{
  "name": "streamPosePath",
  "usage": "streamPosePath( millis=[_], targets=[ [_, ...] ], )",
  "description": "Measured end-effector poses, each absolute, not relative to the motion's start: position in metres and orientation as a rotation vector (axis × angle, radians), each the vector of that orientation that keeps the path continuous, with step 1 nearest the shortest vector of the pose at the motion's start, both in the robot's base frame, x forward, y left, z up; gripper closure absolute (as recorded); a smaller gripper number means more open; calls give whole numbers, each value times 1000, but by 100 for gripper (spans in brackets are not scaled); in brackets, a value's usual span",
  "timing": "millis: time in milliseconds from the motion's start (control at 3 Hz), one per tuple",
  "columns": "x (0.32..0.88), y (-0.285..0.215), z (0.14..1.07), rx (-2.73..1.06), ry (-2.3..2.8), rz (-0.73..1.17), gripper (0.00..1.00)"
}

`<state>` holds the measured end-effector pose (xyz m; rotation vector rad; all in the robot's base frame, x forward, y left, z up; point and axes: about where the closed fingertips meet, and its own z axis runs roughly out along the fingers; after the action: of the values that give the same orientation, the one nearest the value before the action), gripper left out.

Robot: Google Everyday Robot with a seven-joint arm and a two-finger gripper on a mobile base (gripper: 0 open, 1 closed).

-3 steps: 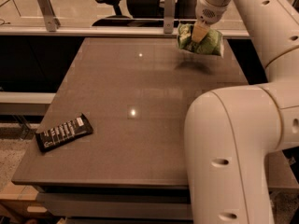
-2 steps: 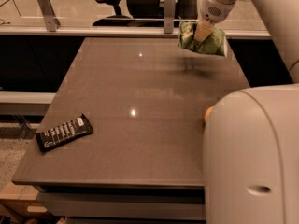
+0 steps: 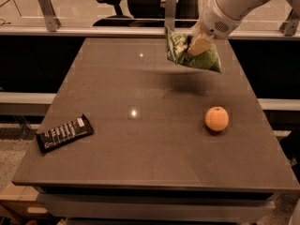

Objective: Move green jalapeno chip bag near rxbar chocolate

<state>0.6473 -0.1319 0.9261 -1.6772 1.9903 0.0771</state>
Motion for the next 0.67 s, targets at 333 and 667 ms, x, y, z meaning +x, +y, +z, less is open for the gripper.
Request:
streamPosePath(
  millis=[333,667],
  targets=[
    [648,-132,927,-1675,1989,75,100],
    [655,-132,924,-1676,1981,105,100]
  ],
)
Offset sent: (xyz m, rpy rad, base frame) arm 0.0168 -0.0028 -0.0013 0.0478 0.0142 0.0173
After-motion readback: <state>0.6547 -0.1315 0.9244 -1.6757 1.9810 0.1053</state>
